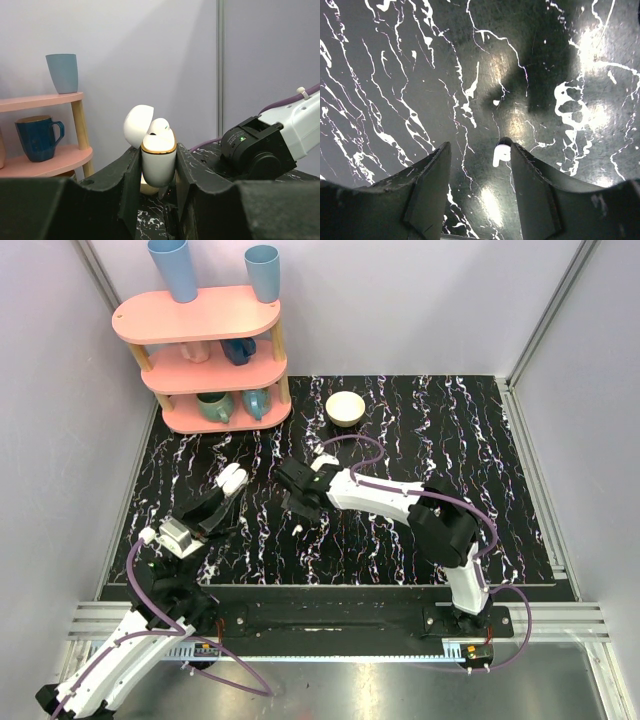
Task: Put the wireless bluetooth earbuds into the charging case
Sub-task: Pick up the left earbud from the center of the board.
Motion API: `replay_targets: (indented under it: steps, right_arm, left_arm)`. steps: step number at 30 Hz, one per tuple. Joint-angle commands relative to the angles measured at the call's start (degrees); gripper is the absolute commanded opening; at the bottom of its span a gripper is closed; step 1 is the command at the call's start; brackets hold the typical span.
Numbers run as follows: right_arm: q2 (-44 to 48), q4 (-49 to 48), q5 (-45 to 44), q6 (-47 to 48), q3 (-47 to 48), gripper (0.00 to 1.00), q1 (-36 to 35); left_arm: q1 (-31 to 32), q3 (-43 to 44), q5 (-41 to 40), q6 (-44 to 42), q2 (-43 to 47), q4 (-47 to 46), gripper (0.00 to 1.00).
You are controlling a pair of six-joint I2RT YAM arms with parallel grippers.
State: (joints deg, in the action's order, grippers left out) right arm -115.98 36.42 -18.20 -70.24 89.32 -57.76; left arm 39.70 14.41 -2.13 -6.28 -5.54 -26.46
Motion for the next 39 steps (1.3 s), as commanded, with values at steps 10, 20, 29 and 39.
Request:
replay_targets:
  steps: [10, 20, 29, 39]
  right_arm:
    - [-2.7, 4.2, 5.8, -12.9, -0.6, 0.56, -0.3]
    - [-4.7, 5.1, 8.1, -12.7, 0.9, 0.53, -0.3]
    - [-5.9, 5.1, 9.7, -12.9, 0.9, 0.42, 0.3]
    - [-5.4, 5.1, 7.8, -13.6, -0.1, 0.43, 0.8]
  left_arm:
    - [0.0, 0.0, -1.7, -0.9, 2.6, -0.7, 0.0]
    - [0.0, 0.0, -1.9, -0.9, 2.7, -0.7, 0.0]
    - [0.0, -0.1, -2.1, -0.8, 3.0, -0.8, 0.0]
    - [0.0, -0.2, -2.1, -0.9, 3.0, -0.6, 0.0]
